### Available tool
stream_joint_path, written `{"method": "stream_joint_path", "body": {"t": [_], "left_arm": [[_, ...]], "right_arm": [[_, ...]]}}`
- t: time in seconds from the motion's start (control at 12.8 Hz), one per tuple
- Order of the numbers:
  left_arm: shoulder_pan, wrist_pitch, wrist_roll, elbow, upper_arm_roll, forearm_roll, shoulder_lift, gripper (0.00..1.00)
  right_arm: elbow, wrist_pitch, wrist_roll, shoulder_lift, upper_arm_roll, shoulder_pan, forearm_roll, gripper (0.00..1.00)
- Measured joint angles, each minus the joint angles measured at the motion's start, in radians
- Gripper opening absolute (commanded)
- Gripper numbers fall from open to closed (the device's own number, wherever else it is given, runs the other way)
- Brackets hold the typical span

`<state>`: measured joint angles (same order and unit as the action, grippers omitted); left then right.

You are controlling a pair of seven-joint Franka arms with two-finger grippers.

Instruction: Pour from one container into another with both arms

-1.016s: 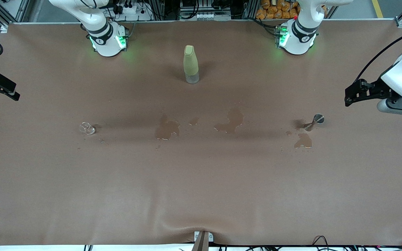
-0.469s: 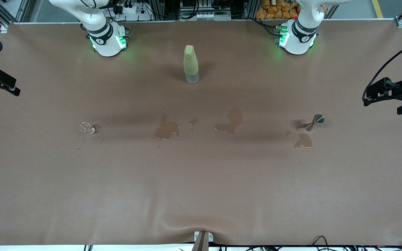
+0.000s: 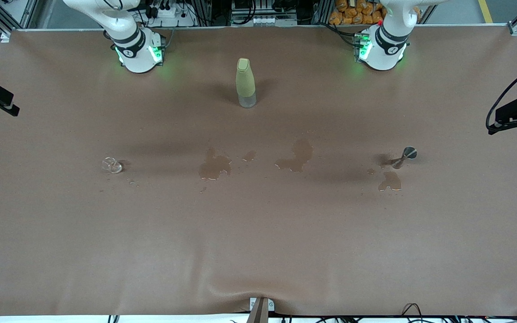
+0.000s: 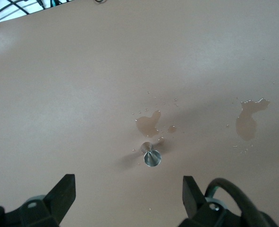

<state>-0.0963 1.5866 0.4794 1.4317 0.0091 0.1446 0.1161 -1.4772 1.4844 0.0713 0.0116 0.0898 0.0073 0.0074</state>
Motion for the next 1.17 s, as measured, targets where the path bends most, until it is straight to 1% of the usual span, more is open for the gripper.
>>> {"method": "stream_joint_path", "body": {"t": [0.16, 0.31, 0.55, 0.78, 0.94, 1.17], "left_arm": [[-0.041, -0.002, 0.124, 0.004, 0.002, 0.042, 0.009, 1.00], [-0.082, -0.004, 0.250, 0.009, 0.004, 0.051, 0.025, 1.00], [-0.111, -0.007, 0.361, 0.011, 0.005, 0.092, 0.054, 1.00], [-0.166, -0.018, 0.475, 0.018, 0.006, 0.230, 0.103, 1.00], [-0.208, -0.030, 0.596, 0.025, 0.007, 0.312, 0.155, 1.00], [-0.217, -0.045, 0.720, 0.027, 0.006, 0.389, 0.221, 1.00]], "right_arm": [[0.000, -0.002, 0.037, 0.005, 0.006, -0.004, 0.000, 1.00], [-0.001, -0.008, 0.151, 0.009, 0.029, -0.008, 0.000, 1.00], [-0.014, -0.018, 0.488, 0.009, 0.101, -0.016, 0.000, 1.00], [-0.045, -0.019, 0.880, 0.010, 0.173, -0.021, 0.000, 1.00], [-0.067, -0.018, 1.089, 0.010, 0.197, -0.021, 0.000, 1.00], [-0.102, 0.009, 1.370, 0.009, 0.205, -0.021, 0.000, 1.00]]}}
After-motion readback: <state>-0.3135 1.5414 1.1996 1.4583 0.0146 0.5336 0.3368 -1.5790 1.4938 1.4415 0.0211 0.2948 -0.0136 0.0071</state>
